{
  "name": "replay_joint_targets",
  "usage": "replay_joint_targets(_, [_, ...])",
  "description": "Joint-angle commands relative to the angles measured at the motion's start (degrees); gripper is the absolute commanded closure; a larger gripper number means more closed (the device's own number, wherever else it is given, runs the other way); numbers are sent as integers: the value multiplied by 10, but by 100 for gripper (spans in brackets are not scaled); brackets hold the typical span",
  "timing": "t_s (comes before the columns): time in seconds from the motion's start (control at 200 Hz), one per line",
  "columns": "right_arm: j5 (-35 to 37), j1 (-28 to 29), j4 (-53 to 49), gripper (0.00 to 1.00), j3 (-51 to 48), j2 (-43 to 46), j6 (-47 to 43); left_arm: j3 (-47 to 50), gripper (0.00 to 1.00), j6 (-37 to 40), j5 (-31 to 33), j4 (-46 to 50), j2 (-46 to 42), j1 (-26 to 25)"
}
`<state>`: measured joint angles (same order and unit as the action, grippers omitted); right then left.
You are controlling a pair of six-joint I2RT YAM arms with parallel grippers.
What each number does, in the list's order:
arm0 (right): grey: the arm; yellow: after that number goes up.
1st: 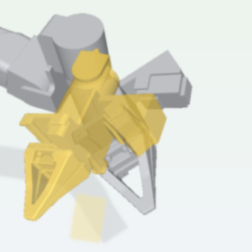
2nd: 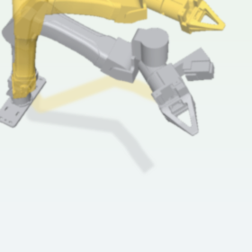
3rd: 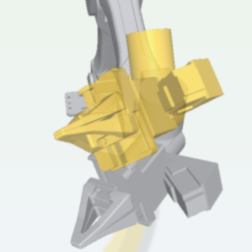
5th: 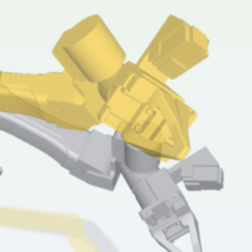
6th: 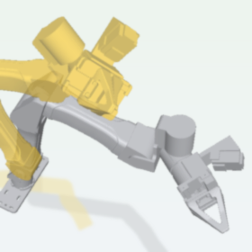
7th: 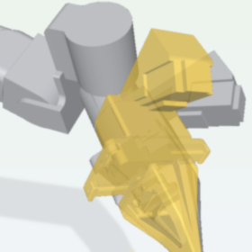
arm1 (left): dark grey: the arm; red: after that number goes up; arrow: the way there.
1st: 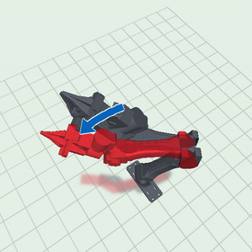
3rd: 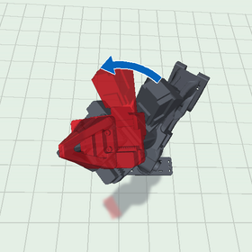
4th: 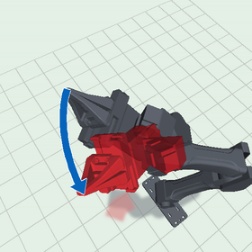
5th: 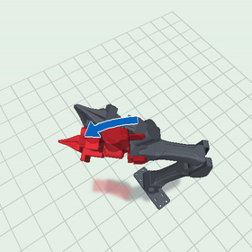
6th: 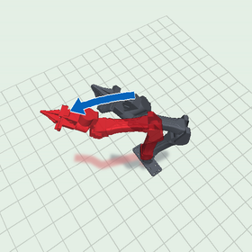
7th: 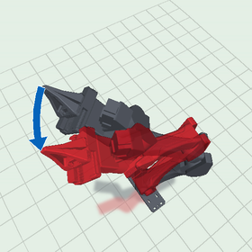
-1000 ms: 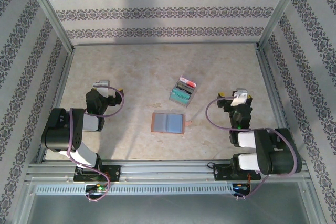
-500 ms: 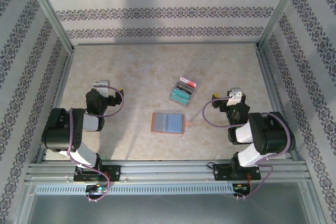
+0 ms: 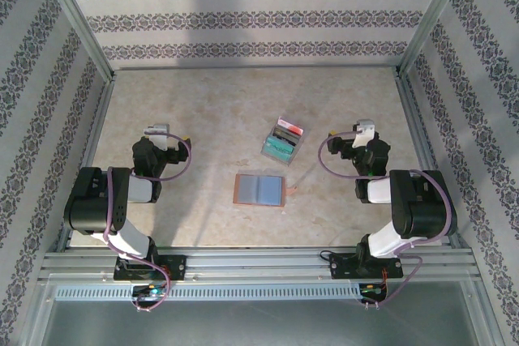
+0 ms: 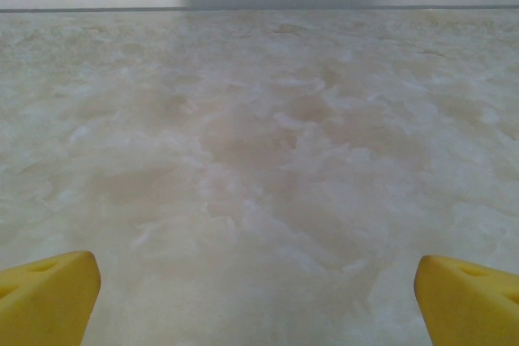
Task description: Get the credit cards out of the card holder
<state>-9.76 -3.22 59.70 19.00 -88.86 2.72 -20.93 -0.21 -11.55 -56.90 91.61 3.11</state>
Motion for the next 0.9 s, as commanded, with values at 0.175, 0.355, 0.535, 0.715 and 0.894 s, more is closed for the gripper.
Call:
replay_joint_targets(0.175, [158, 36, -29, 2, 3, 12, 13, -3, 1, -4, -1, 7, -3, 5])
replay_joint_targets(0.355, [159, 36, -28, 2, 4, 13, 12, -5, 1, -3, -1, 8, -3, 5])
replay_joint_targets(0.535, [159, 37, -29, 2, 3, 13, 12, -4, 1, -3, -1, 8, -3, 5])
replay_joint_targets(0.715, [159, 37, -28, 2, 4, 13, 12, -4, 1, -3, -1, 8, -3, 5])
replay_joint_targets(0.894, [159, 37, -28, 2, 3, 13, 12, -3, 1, -3, -1, 7, -3, 5])
